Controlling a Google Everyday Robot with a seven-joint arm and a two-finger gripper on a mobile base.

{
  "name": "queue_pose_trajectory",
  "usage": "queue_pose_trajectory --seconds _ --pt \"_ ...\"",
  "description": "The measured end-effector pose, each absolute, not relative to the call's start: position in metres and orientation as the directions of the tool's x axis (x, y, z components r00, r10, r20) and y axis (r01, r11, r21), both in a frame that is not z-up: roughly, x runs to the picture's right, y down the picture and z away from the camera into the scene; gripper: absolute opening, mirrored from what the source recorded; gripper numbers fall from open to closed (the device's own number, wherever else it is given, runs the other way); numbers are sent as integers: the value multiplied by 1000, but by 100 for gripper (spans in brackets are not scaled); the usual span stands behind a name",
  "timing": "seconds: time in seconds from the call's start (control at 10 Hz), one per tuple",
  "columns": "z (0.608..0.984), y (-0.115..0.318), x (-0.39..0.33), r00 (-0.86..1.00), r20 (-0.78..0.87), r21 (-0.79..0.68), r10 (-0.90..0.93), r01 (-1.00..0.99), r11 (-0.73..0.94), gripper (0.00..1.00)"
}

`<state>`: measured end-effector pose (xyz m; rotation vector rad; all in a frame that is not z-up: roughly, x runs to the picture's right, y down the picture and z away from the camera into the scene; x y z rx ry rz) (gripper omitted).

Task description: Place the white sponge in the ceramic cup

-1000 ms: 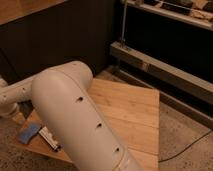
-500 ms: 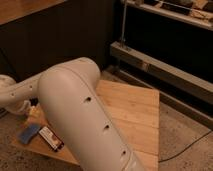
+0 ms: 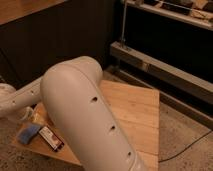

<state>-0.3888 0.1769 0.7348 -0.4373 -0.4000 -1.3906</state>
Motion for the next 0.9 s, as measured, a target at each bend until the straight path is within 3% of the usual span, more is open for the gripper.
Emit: queue_pose_trajectory --seconds 0.4,0.9 --pt "708 220 -417 416 586 -186 -696 904 384 65" --pt "723 249 -456 433 614 -133 -660 881 454 65"
